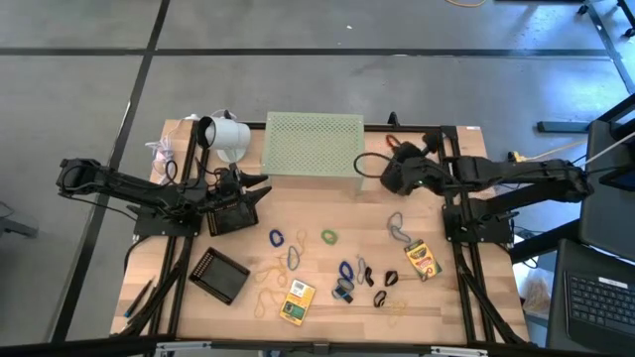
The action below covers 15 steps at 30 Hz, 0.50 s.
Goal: Pick & Place Office Desk Supplies
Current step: Put the orange spring keychain into the top right black bin
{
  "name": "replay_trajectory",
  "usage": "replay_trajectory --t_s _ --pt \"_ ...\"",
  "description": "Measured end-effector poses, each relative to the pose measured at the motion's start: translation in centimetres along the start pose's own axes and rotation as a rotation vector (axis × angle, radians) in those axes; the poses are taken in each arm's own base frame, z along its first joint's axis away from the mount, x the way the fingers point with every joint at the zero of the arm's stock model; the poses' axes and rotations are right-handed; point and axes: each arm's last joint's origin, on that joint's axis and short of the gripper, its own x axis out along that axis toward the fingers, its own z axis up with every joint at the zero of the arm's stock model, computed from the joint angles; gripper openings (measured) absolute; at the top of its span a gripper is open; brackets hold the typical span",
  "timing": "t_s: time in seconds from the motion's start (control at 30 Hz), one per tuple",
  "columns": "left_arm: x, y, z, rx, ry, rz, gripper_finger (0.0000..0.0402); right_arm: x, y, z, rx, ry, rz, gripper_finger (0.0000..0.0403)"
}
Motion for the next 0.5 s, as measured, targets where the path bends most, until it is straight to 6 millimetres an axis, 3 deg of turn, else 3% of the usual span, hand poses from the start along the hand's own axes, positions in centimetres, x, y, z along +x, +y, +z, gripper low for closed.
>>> replay_trajectory --t_s 0.17,0.5 --pt "0.0 0.0 0.0 0.001 0.0 0.001 0.0182 2.2 -0.8 -2.4 0.066 0.134 -0.063 0.0017" --pt "0.0 0.1 0.0 0.002 -0.005 0.018 0.0182 6.6 -0.1 -7.9 0.165 0.303 0.079 0.0018"
